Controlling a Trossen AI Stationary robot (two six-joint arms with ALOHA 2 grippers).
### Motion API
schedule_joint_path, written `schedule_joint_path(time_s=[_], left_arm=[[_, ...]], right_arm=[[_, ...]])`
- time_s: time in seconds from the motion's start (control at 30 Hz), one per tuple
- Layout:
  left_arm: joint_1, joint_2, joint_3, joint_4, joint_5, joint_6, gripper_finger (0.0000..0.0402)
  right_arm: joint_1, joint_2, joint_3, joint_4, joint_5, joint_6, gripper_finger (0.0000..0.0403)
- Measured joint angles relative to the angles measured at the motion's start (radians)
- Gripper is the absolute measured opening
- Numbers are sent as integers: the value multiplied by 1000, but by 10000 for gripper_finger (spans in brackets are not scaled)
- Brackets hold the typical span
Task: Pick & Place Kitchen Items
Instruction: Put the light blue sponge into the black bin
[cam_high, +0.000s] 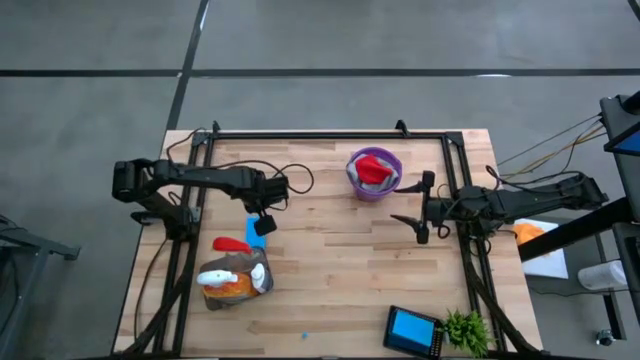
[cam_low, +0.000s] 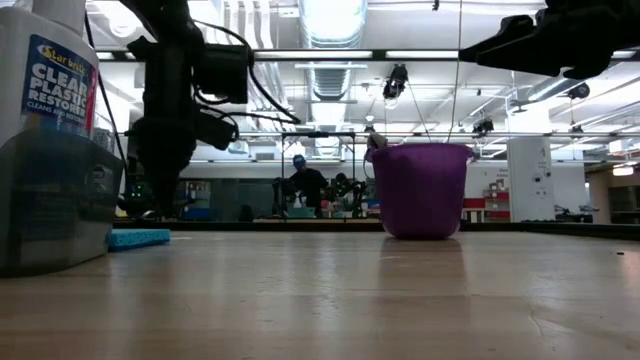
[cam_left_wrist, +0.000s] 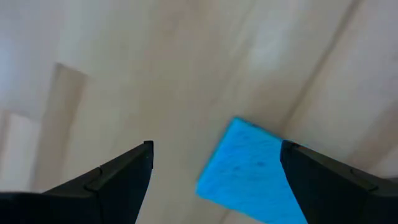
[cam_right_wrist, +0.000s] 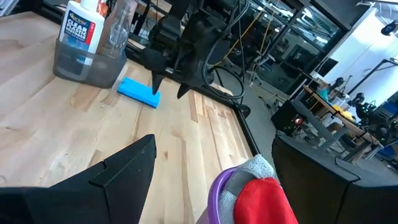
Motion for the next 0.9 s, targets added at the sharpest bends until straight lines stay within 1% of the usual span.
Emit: schedule_joint_path(time_s=[0.13, 0.27, 0.33, 0.47, 0.6, 0.7, 0.83, 0.9], left_arm=[[0, 0, -1, -15, -46, 18, 350], [0, 0, -6, -21, -47, 27, 350], [0, 0, -11, -25, -40, 17, 350], [0, 0, -35, -12, 5, -38, 350], [0, 0, -58, 13, 10, -65, 348], [0, 0, -80, 11, 10, -72, 335], [0, 0, -123, 25, 8, -73, 304], [0, 0, -139, 49, -8, -86, 289]], right_arm=[[0, 6, 0, 0, 4, 0, 313], [0, 9, 0, 0, 5, 0, 313], [0, 10, 0, 1, 8, 0, 313], [0, 10, 0, 1, 23, 0, 313], [0, 10, 0, 2, 24, 0, 313], [0, 10, 0, 2, 27, 0, 313], [0, 8, 0, 2, 27, 0, 313], [0, 9, 0, 2, 27, 0, 313]])
